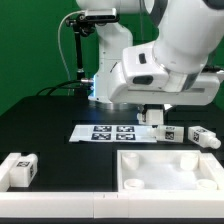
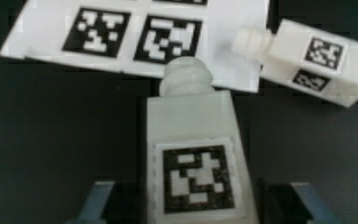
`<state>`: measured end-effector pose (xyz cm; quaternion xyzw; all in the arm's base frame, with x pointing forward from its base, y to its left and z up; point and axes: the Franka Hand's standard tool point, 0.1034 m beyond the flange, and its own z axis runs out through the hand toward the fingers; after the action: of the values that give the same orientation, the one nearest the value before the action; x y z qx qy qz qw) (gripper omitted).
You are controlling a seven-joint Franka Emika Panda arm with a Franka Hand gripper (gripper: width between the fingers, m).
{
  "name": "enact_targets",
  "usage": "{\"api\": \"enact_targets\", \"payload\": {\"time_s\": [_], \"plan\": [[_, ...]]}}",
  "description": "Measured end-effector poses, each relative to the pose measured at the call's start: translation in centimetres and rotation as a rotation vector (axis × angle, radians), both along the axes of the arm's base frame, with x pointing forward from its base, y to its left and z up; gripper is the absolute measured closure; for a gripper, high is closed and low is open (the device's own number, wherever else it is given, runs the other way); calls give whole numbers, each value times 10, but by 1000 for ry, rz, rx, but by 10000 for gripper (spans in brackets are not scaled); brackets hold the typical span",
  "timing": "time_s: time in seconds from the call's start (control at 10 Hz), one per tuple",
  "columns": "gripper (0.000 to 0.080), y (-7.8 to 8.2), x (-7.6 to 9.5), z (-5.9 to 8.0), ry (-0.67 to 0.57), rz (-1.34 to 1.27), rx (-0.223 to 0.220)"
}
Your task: Assemble one leg
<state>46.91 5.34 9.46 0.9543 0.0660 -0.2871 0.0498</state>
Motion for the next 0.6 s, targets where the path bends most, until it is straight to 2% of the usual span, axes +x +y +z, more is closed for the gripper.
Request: {"api": "enact_targets", "payload": {"time_s": [0.1, 0.2, 0.3, 0.4, 0.5, 0.6], "plan": [[515, 6, 4, 2, -45, -35, -8], [515, 25, 18, 12, -79, -77, -4], [515, 38, 42, 29, -130, -123, 43], [515, 39, 65, 46, -180, -163, 72], [515, 31, 85, 53, -253, -178, 82], [515, 31, 82, 50, -369, -172, 99]]}}
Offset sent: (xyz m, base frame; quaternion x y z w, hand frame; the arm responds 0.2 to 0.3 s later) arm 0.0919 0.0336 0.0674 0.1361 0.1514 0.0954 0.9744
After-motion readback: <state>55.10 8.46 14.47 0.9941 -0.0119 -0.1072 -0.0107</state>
